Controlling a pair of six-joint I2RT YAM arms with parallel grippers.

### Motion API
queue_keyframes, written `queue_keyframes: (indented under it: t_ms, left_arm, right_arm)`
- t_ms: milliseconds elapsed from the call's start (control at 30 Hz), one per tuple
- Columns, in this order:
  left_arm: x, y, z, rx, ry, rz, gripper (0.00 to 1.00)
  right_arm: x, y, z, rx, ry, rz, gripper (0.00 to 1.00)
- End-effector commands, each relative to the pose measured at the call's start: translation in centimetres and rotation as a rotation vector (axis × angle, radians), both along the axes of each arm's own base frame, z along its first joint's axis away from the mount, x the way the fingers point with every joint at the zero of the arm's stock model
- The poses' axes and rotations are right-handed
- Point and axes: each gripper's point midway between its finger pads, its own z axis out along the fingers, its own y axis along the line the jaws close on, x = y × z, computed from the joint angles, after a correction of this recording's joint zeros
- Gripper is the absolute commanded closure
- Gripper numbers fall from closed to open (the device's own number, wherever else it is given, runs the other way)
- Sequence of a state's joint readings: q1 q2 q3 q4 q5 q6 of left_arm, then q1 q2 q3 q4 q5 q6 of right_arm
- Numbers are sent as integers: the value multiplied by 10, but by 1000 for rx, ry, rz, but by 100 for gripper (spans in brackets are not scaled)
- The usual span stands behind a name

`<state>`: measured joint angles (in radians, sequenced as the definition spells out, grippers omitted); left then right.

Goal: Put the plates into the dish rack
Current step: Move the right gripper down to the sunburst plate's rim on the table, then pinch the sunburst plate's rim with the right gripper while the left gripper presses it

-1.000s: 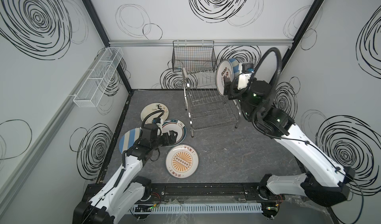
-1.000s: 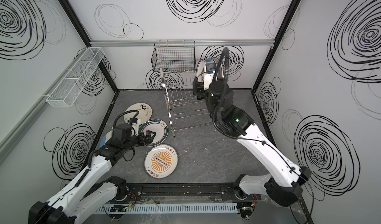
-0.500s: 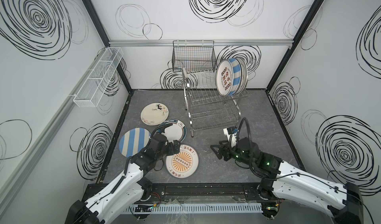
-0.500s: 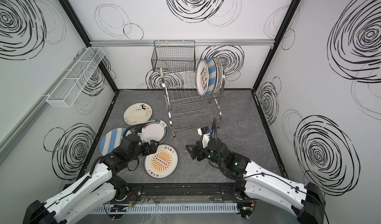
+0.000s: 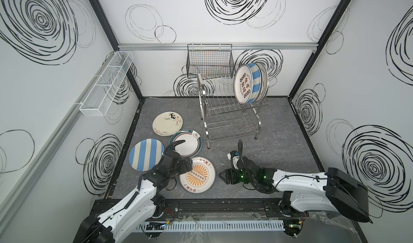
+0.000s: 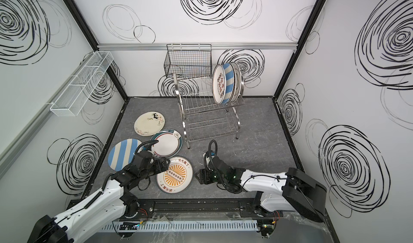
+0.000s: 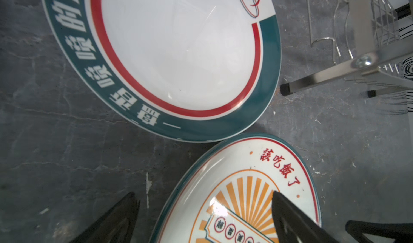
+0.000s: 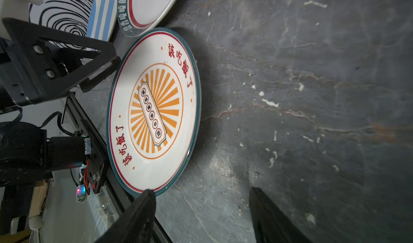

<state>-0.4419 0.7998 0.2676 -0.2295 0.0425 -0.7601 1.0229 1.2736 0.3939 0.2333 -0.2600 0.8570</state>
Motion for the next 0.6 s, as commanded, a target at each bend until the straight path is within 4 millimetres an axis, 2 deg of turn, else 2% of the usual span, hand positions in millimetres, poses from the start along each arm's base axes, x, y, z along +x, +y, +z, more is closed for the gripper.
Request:
queue_keyframes:
  t_ms: [0,400,567]
  left_arm:
    - [0,-8,-2,-68,-3,-2,4]
    - [-11,-14,-9,-117,10,-12,4]
    - [-13,-20,-6,-116,3,-45,4]
  right_arm:
    - [2,22,19,88,9,50,30]
    - [6,33,-1,108,111,57,32]
    - [10,37,-4,110,118,68,32]
